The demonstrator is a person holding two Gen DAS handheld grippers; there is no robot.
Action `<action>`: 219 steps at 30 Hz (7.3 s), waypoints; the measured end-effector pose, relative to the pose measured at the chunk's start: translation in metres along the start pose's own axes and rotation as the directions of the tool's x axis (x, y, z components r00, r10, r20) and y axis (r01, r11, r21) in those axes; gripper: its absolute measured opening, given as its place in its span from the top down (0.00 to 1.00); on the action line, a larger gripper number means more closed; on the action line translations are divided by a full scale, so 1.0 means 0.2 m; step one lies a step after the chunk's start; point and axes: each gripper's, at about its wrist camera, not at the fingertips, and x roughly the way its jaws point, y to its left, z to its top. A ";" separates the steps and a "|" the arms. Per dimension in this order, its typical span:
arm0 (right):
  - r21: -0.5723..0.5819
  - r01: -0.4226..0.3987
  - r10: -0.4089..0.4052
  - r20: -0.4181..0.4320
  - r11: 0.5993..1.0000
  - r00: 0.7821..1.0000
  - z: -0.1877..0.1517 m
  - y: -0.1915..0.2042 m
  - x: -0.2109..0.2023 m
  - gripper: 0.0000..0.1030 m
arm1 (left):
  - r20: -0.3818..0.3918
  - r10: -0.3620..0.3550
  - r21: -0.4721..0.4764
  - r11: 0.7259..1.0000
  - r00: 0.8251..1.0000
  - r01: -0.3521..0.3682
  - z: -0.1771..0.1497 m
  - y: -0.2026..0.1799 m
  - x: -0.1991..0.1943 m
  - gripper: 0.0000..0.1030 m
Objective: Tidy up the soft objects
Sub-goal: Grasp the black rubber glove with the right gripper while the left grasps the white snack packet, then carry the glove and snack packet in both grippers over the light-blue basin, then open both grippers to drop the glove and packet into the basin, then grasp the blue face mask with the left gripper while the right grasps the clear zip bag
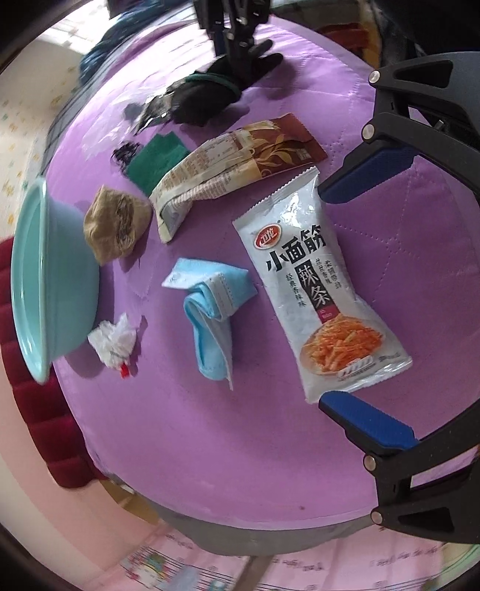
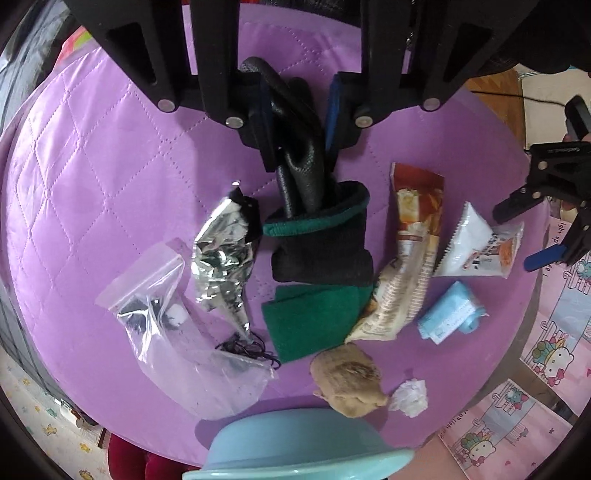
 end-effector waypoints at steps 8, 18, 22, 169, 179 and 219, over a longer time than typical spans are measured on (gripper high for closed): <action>0.002 -0.005 0.005 0.033 1.000 0.999 0.03 0.04 -0.13 0.79 | -0.054 -0.004 0.190 0.982 0.999 0.014 0.06 0.01 0.10 0.00; 0.038 -0.002 -0.001 0.062 0.999 0.998 -0.01 0.04 -0.20 0.79 | -0.125 -0.059 0.308 0.947 0.990 0.095 0.15 0.00 0.25 0.08; 0.054 0.004 -0.008 0.064 0.999 0.998 0.00 0.04 -0.20 0.79 | -0.154 -0.103 0.292 0.945 0.983 0.145 0.16 -0.01 0.31 0.39; 0.119 0.061 -0.099 0.357 0.991 0.929 1.48 -0.17 -0.29 0.00 | 0.207 0.059 -0.174 0.985 0.977 -0.022 1.39 0.23 0.11 0.00; 0.117 0.078 -0.117 0.374 0.990 0.920 1.29 -0.13 -0.44 0.00 | 0.230 0.099 -0.175 0.983 0.968 -0.059 1.21 0.24 -0.08 0.00; 0.143 0.112 -0.151 0.309 0.983 0.939 0.43 -0.08 -0.40 0.00 | 0.165 0.068 -0.174 0.984 0.984 -0.038 0.34 0.13 -0.12 0.00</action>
